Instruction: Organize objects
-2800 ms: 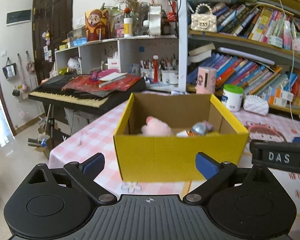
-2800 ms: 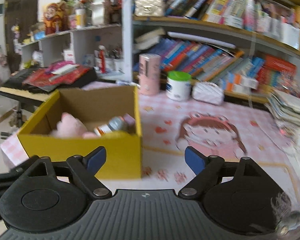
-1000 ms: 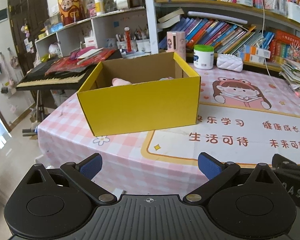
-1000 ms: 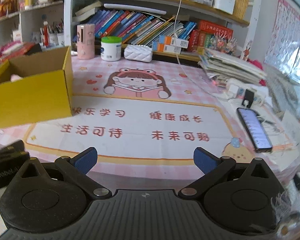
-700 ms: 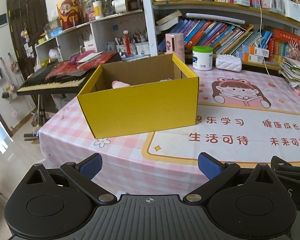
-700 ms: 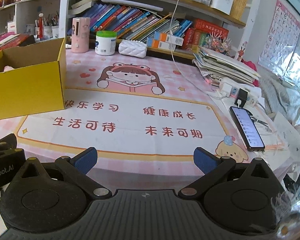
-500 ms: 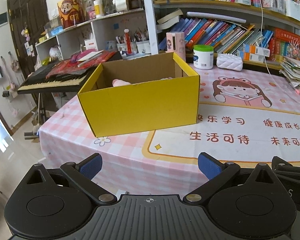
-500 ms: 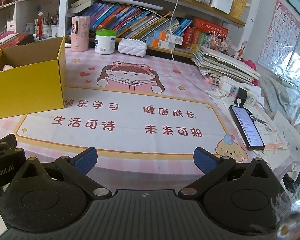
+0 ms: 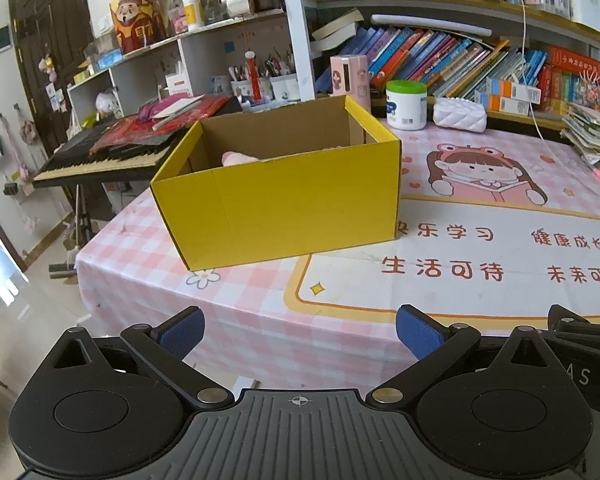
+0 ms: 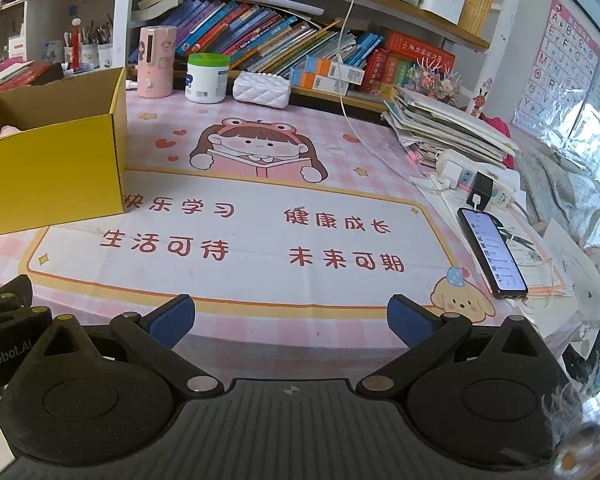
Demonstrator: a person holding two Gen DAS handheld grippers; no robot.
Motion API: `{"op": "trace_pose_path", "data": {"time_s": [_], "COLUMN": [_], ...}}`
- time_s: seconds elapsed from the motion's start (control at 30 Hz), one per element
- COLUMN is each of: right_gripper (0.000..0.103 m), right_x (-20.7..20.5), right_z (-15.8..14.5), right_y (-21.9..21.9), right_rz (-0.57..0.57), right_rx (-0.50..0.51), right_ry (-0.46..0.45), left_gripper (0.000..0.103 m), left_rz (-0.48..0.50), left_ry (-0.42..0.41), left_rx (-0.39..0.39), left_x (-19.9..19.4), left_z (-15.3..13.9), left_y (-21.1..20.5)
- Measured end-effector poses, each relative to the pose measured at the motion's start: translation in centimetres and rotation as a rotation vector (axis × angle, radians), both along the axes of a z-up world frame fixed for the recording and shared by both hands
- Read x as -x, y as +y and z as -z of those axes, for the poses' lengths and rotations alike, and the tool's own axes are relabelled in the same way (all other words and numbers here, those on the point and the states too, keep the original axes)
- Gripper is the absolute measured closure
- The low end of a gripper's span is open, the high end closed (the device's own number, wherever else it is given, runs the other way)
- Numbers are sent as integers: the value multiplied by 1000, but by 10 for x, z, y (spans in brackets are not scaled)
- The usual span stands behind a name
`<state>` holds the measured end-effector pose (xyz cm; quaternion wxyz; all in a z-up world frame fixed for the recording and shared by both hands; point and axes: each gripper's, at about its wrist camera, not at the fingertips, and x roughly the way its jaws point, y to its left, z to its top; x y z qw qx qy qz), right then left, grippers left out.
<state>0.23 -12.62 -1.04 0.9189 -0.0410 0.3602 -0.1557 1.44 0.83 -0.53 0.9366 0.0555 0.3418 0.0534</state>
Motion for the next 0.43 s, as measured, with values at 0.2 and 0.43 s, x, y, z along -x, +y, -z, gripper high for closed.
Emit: {"op": "trace_pose_path", "data": {"time_s": [0.2, 0.43], "right_gripper": [0, 0], "right_x": [-3, -3], "right_z": [1, 2], "right_y": [0, 2], "right_rz": [12, 18], "right_rx": [0, 5], "right_ry": [4, 7], "left_gripper": [0, 0], "left_rz": [10, 14], "left_ry": [-7, 1], "left_rx": [-16, -9], "left_x": [-2, -4], "left_z": [0, 1], "left_y": [-2, 0]}}
